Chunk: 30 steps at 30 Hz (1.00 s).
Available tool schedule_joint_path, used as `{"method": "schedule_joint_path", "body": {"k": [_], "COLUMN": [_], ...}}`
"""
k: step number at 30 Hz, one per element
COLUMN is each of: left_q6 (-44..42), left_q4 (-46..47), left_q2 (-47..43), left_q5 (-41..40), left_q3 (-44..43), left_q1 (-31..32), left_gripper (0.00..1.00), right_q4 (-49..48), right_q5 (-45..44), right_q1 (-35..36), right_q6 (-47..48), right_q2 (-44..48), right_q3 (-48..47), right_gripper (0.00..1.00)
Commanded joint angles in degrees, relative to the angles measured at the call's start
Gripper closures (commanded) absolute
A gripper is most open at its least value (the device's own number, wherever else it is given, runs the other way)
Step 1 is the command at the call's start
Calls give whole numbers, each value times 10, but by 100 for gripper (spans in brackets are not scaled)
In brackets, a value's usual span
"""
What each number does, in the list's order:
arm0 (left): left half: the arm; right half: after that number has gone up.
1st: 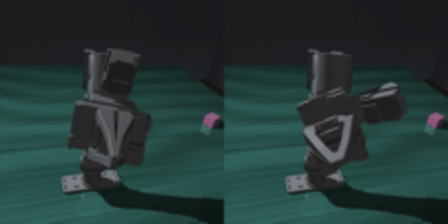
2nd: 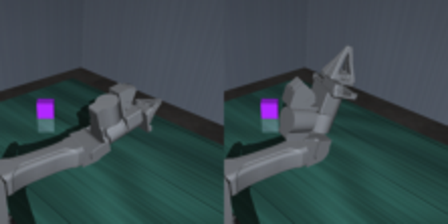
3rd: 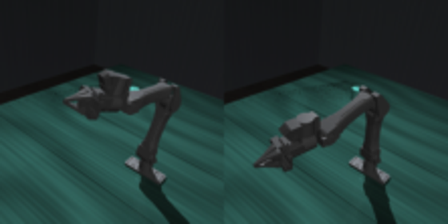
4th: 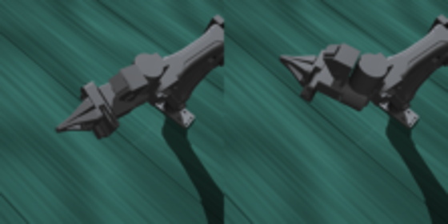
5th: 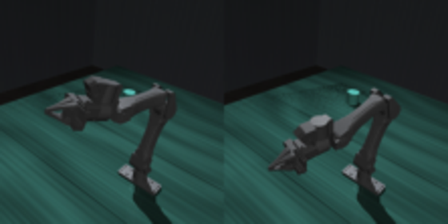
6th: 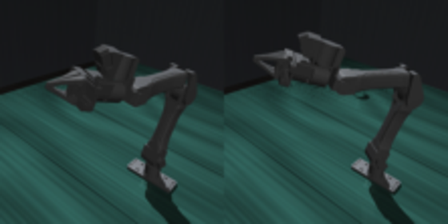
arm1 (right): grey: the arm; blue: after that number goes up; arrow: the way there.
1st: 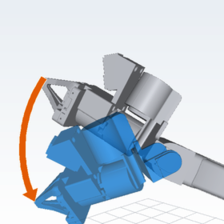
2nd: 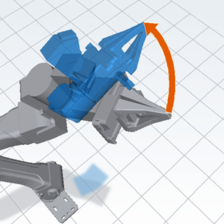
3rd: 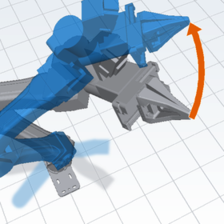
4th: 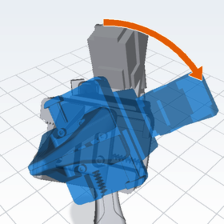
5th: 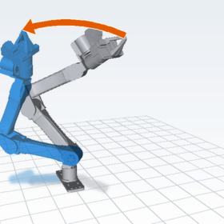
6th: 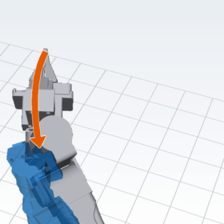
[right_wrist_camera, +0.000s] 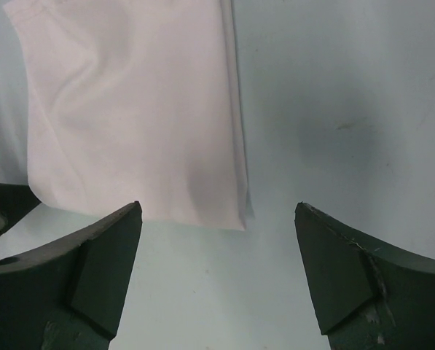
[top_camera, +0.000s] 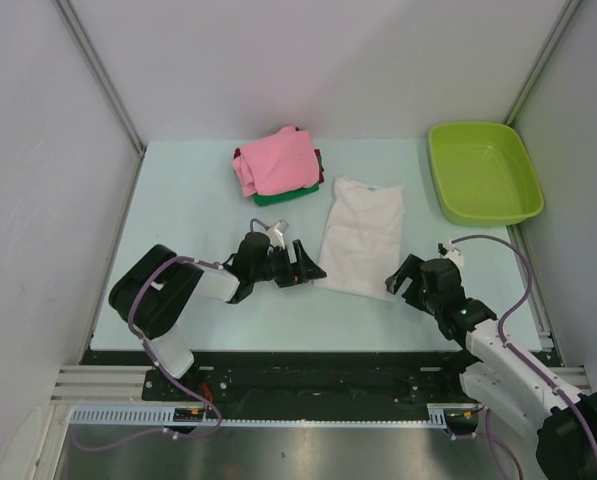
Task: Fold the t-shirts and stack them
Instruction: Fold the tshirt
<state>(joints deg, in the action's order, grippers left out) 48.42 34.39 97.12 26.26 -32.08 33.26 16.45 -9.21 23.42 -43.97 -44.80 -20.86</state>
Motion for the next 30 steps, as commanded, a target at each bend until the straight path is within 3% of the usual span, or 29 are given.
{"method": "schedule_joint_path", "body": {"k": [1,8,12,15,17,18,22,25,26,30], "left_q6": [3,4,11,12,15,16,24,34,39,50], "left_q4": [-44,-41,-12,-1,2,4,18,38,41,66], "left_q2": [53,88,110,122,125,124,114,104,102,95], "left_q5": [0,18,34,40,40,36,35,35,34,34], "left_q3": [-3,-11,-13,-17,-18,-17,-5,14,23,41], "left_q1": [6,15,15,20,24,25,34,40,42,45], "left_gripper": [17,42,66,71,84,100,100,100,100,100], "right_q4": [-5,-30,-40,-44,-44,-43,-46,-58,-61,-70], "right_q5": [-15,-9,-5,-5,-5,-5,-9,-8,-8,6], "right_q1": [5,7,8,8,8,8,9,9,8,9], "right_q6": [-21,-27,-32,-32,-32,-33,-39,-45,-50,-57], "right_q2": [4,-12,-24,-24,-22,-21,-19,-20,-25,-35], "right_q3": [17,38,47,51,54,55,64,68,68,74], "right_gripper": [10,11,10,11,10,10,11,17,27,50]}}
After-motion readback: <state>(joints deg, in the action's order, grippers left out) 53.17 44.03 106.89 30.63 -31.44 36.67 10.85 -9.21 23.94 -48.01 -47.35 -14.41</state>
